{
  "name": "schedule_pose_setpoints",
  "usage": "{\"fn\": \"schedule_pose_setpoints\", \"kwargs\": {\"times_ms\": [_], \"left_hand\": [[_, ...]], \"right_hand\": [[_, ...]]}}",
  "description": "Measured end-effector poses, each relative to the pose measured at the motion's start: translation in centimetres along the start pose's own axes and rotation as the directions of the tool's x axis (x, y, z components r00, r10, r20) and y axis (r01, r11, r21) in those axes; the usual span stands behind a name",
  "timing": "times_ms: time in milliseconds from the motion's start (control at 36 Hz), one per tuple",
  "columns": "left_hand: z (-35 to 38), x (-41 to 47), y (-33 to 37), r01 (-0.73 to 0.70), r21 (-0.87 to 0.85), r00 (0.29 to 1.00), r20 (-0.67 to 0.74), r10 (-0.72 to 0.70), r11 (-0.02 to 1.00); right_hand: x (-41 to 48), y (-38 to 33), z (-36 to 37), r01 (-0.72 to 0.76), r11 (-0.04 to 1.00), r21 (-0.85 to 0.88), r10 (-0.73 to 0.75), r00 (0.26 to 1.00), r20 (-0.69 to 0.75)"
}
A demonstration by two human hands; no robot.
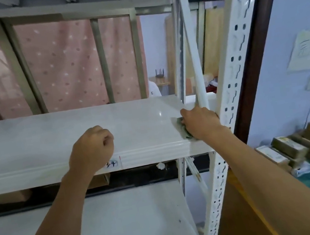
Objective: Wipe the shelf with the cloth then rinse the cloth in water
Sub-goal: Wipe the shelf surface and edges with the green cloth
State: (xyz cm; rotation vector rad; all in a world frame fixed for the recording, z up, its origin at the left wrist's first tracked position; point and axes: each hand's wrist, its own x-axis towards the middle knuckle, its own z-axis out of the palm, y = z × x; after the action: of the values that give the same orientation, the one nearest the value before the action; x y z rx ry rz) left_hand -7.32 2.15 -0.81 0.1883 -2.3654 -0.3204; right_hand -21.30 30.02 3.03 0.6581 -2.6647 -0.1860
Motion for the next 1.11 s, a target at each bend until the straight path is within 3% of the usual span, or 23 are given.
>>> {"fn": "schedule_pose_setpoints", "kwargs": {"times_ms": [167,333,472,611,778,944,1028,1111], "left_hand": [[0.3,0.2,-0.1,0.013,-0.041,0.999,-0.029,-0.014,0.999],[-1.1,0.8,-0.6,0.125,-0.342,0.973,-0.141,-0.182,0.931],[-2.5,1.2,-2.2,0.156,-0.293,0.931,-0.275,-0.240,0.943],[-2.5,2.1,-3.1,0.157,-0.298,0.956,-0.193,-0.220,0.942],[-2.2,1.7,-3.2,0.111,-0.288,0.985,-0.093,-0.143,0.951],[-2.6,1.0,-4.5,0.081,-0.195,0.994,-0.060,-0.094,0.978],[-2.7,0.7,-5.9,0.108,-0.094,0.991,-0.068,-0.115,0.990],[-2.9,0.2,-7.2,0.091,-0.092,0.980,-0.166,-0.105,0.992]], "right_hand": [[0.7,-3.0,0.2,0.035,0.988,0.147,-0.029,0.999,-0.040],[2.1,-14.5,-1.9,0.271,0.931,0.244,-0.252,0.962,-0.108],[1.5,-21.0,-4.2,0.478,0.826,0.300,-0.450,0.878,-0.162],[2.9,-16.8,-3.1,0.353,0.850,0.392,-0.350,0.933,-0.081],[5.6,-8.3,-0.1,0.032,0.963,0.266,-0.044,0.998,0.038],[9.1,-1.6,2.3,-0.278,0.956,0.094,0.262,0.954,0.148],[11.5,-0.8,3.3,-0.331,0.942,0.050,0.317,0.931,0.183],[14.2,-0.8,4.6,-0.329,0.940,0.090,0.312,0.935,0.168]]}}
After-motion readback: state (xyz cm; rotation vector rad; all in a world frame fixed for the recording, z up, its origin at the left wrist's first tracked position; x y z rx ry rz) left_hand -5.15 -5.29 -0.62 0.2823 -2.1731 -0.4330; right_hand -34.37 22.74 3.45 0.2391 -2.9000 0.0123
